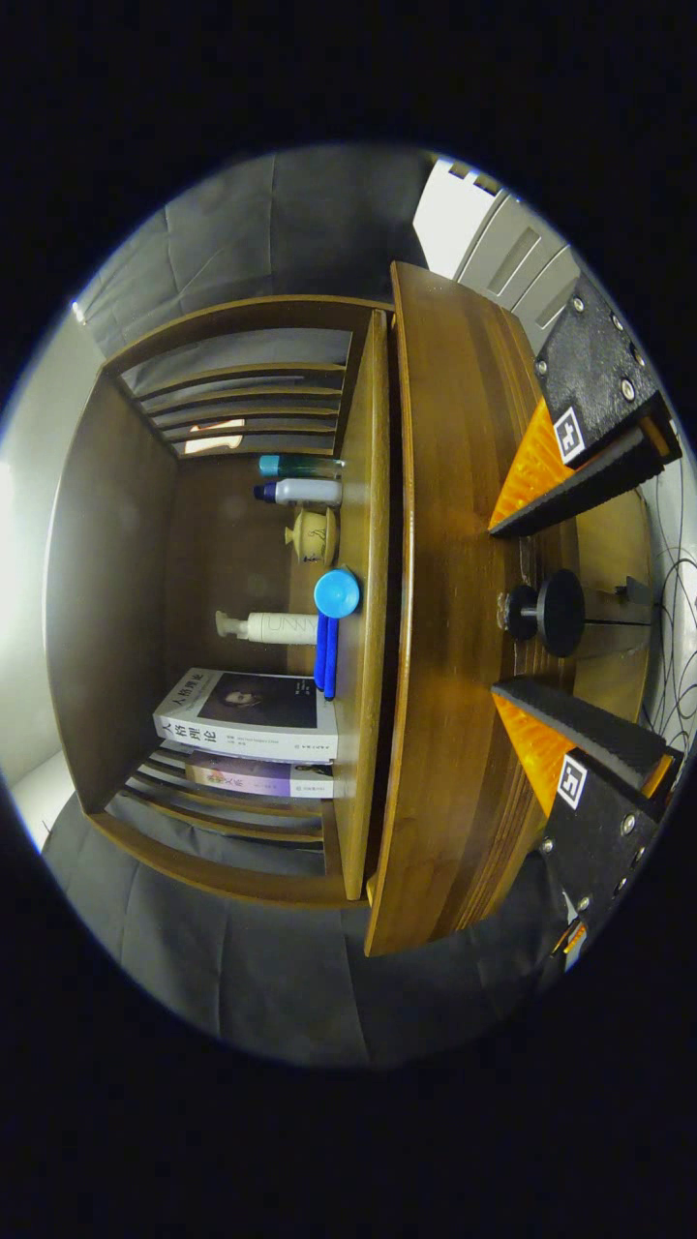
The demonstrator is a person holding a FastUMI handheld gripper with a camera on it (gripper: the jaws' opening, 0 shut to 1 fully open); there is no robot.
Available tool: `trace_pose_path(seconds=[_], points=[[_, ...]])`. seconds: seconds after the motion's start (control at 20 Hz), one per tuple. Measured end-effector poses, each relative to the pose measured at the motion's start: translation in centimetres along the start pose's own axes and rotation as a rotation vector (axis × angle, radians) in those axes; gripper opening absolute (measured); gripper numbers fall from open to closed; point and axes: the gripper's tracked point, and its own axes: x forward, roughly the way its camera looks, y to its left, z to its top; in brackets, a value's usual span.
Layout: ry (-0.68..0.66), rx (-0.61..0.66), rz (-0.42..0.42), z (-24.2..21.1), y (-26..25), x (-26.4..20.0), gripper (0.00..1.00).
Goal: Pull open the drawer, take out the items inside it, and place them on the countertop above the cabinet.
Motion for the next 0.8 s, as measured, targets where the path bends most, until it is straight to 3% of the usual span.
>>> trace_pose_path(seconds=[0.8], points=[[-0.009, -0.006, -0.025, 0.1, 0.3, 4.4, 0.93]])
